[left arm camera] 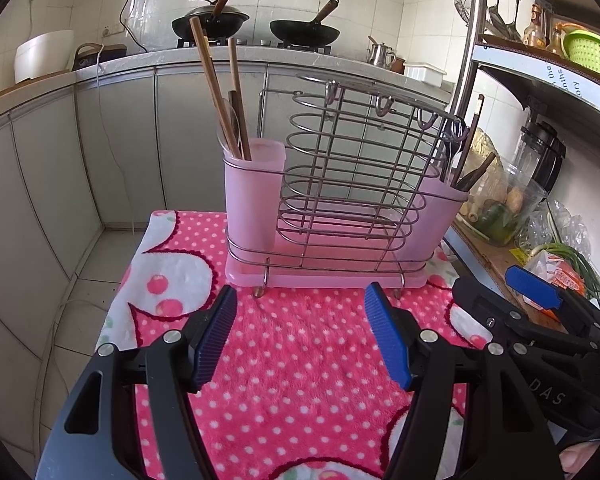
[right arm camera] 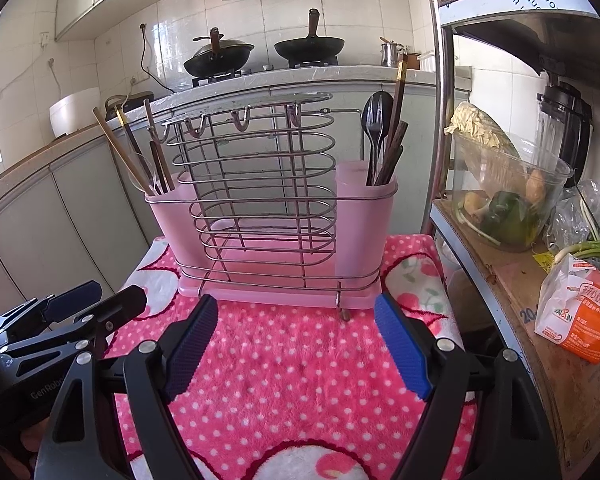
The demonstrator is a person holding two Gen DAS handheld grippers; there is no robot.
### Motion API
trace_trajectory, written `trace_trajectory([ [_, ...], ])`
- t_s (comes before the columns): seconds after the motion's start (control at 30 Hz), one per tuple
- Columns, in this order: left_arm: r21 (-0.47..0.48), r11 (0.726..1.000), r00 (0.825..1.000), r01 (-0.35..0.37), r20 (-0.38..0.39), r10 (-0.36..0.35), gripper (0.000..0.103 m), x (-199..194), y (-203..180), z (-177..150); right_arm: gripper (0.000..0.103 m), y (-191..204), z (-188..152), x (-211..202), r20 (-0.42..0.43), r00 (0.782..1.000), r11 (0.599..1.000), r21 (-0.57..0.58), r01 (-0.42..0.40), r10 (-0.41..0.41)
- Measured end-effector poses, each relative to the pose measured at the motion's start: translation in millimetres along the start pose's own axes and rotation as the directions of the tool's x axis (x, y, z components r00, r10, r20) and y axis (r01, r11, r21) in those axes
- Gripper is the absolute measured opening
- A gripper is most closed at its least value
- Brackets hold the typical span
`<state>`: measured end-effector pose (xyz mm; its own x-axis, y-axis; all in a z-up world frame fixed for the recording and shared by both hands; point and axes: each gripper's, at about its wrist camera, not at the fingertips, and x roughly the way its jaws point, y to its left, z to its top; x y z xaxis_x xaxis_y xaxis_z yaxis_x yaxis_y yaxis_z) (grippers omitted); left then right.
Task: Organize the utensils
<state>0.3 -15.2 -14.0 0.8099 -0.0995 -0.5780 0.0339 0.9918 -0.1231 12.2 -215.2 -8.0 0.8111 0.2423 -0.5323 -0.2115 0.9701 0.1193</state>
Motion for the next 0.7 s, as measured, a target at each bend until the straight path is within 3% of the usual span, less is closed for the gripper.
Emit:
trace_trajectory([
  [0.7,0.003,1.0,1.0,-0.006,-0.001,0.006,0.067,1.7,-1.3,-1.0,0.079,-4.6,0.3,4.4,-0.009,1.0,1.0,-0.001,0.008,-0.008],
])
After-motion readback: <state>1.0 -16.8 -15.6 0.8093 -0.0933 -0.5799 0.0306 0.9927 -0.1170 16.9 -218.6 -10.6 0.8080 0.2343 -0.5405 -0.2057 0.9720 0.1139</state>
